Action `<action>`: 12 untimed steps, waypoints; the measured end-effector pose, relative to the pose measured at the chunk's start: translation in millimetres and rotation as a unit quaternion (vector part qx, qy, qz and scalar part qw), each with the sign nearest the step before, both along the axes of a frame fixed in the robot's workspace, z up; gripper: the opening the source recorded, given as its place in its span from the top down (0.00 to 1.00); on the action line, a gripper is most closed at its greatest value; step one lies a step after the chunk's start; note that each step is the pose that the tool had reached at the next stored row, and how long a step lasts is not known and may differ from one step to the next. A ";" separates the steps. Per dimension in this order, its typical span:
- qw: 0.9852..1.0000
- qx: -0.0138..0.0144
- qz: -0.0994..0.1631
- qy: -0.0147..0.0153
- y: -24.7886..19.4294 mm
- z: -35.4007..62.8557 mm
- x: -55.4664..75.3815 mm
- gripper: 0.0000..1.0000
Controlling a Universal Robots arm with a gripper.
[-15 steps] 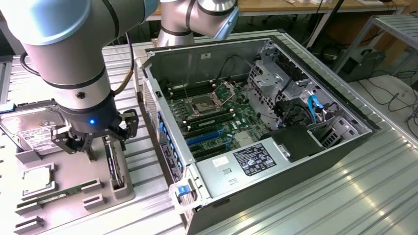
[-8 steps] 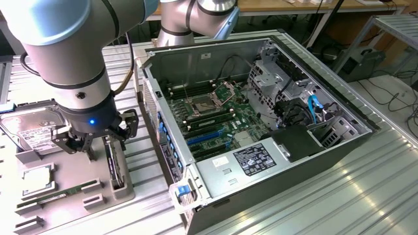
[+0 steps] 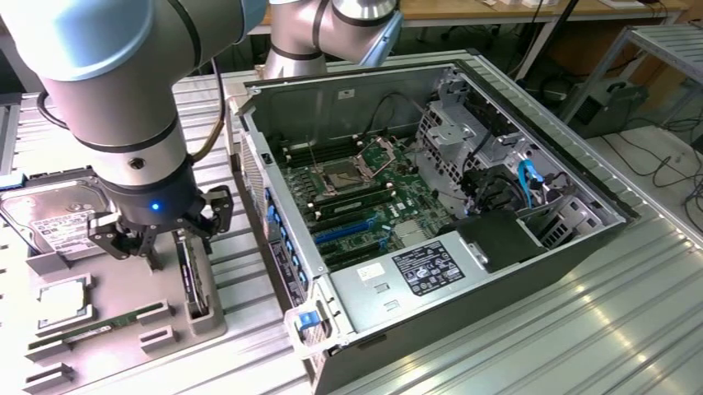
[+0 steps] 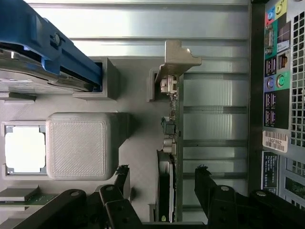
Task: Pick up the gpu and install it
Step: 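Pick up the gpu and move the gpu toward the slot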
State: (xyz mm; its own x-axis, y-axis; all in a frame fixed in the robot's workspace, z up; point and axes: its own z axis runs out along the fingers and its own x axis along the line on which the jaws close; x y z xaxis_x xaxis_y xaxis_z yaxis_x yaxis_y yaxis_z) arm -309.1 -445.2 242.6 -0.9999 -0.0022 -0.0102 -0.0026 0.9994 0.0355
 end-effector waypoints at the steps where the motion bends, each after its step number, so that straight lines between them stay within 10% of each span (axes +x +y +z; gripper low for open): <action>1: 1.000 0.000 0.000 0.000 0.1 -0.6 0.0 0.34; 12: 1.000 0.000 -0.003 0.000 -1.0 -8.1 0.0 0.34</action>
